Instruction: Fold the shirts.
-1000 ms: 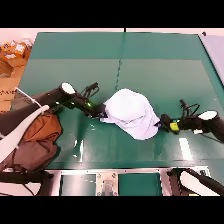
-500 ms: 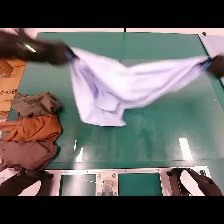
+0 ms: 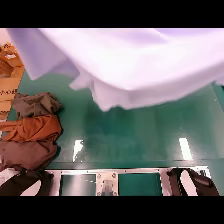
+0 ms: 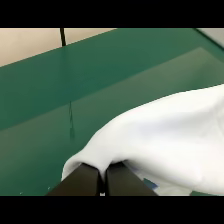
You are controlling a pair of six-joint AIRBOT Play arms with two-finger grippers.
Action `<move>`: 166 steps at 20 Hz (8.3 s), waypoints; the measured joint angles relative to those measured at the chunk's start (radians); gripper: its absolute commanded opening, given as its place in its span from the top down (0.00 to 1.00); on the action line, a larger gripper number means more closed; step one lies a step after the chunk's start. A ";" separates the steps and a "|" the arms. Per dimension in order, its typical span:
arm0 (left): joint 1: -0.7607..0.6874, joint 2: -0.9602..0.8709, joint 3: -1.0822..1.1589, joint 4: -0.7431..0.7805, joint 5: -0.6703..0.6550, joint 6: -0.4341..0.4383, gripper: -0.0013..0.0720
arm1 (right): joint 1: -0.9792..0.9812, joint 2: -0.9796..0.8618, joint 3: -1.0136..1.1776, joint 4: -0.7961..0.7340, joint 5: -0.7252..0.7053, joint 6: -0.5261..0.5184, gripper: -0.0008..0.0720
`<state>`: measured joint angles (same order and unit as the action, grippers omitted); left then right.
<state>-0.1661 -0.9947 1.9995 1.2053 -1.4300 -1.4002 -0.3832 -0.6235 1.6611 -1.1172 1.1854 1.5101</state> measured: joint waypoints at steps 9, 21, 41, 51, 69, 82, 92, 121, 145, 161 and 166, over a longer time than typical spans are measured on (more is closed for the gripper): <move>0.002 -0.133 -0.705 -0.207 0.235 0.174 0.94 | 0.000 -0.221 -0.624 0.115 -0.201 -0.087 0.97; 0.002 -0.459 -0.975 -0.449 0.384 0.387 0.41 | -0.143 -0.536 -0.741 0.201 -0.240 -0.100 0.51; 0.001 -0.472 -0.742 -0.062 0.122 0.193 0.41 | 0.573 -0.645 -1.164 0.576 -0.508 -0.080 0.97; 0.002 -0.473 -0.708 -0.054 0.093 0.145 0.40 | 0.165 -0.337 -1.062 0.369 -0.105 -0.110 0.97; -0.064 -0.473 -1.111 -0.431 0.547 0.198 0.94 | -0.111 -0.167 -1.060 0.338 -0.038 -0.136 0.97; 0.261 -0.218 -0.879 -0.357 0.397 0.196 0.94 | -0.113 -0.157 -0.853 0.356 -0.067 -0.168 0.97; 0.303 0.109 -0.348 -0.381 0.351 0.209 0.94 | -0.134 -0.055 -0.080 0.379 -0.140 -0.186 0.97; 0.124 -0.722 -0.602 -0.646 0.597 0.372 0.26 | -0.103 -0.935 -0.256 0.347 -0.252 -0.294 0.84; 0.428 -0.742 -0.500 -0.473 0.002 0.242 0.26 | -0.367 -0.962 -0.745 0.439 -0.058 -0.384 0.97; 0.111 -0.642 -0.975 -0.417 0.256 0.027 0.26 | -0.397 -0.979 -0.645 0.388 -0.042 -0.432 0.97; 0.054 -0.644 -1.005 -0.480 0.322 0.023 0.32 | -0.397 -0.979 -0.645 0.388 -0.044 -0.435 0.97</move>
<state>-0.1123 -1.6390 0.9947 0.7254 -1.1084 -1.3769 -0.7803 -1.6024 1.0157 -0.7292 1.1416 1.0748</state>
